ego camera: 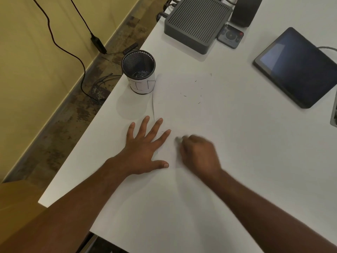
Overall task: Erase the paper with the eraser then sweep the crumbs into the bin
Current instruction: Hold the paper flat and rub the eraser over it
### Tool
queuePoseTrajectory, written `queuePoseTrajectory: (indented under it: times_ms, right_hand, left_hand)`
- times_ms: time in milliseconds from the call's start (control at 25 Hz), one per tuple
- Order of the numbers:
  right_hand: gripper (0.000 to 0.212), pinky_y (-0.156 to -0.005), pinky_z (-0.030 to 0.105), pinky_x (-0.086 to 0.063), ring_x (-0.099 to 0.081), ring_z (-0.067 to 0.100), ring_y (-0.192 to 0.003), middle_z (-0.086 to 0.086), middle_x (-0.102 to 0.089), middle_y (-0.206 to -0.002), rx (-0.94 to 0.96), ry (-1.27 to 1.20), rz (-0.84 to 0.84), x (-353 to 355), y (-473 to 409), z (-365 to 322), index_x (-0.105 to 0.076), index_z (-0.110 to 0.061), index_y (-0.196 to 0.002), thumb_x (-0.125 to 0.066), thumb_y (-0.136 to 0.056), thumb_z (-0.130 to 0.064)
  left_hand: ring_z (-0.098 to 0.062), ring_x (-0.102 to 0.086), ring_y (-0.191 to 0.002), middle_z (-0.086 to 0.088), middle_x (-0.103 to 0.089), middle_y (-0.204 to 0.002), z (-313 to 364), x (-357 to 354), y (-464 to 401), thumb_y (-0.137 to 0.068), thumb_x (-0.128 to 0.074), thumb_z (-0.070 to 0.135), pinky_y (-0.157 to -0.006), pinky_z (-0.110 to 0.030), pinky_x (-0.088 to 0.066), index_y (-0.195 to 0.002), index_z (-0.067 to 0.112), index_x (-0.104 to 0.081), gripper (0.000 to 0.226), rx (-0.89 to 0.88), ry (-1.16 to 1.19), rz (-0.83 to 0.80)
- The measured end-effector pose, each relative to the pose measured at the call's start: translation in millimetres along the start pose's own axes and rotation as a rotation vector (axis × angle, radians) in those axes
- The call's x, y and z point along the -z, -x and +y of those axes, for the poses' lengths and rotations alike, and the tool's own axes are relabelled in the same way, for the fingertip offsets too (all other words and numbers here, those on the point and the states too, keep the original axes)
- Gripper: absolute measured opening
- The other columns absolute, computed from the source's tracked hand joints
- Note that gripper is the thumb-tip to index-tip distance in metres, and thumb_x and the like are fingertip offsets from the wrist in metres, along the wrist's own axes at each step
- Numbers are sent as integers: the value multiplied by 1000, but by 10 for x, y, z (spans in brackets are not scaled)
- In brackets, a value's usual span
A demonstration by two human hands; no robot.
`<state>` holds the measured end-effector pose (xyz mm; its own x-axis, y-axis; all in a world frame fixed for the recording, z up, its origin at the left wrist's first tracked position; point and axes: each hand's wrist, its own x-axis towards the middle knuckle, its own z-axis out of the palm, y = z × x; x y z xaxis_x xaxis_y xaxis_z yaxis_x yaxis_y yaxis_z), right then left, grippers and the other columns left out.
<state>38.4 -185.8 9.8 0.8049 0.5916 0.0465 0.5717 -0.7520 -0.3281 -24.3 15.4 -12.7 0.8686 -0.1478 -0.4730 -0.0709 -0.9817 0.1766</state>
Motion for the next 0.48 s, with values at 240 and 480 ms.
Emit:
queuePoseTrajectory:
  times_ms: [240,480]
  right_hand:
    - [26,-44,27,-34,-48,28,-47,5,-50,-56,-81,42,126,22,-173,217,-56,-11,-66,-64,-90,-18]
    - [22,-47,28,-34,-55,30,-55,5,-55,-61,17,26,-51,-16,-16,136,-58,-14,-70,-64,-89,-21]
  left_hand:
    - [-28,45,-139,8,48,-152,4,14,4,-73,-19,93,-114,-64,16,-146,46,31,100,3,0,-9]
    - [-29,45,-139,7,46,-153,-13,-16,-10,-75,-21,94,-114,-65,15,-146,45,31,101,-3,-7,6]
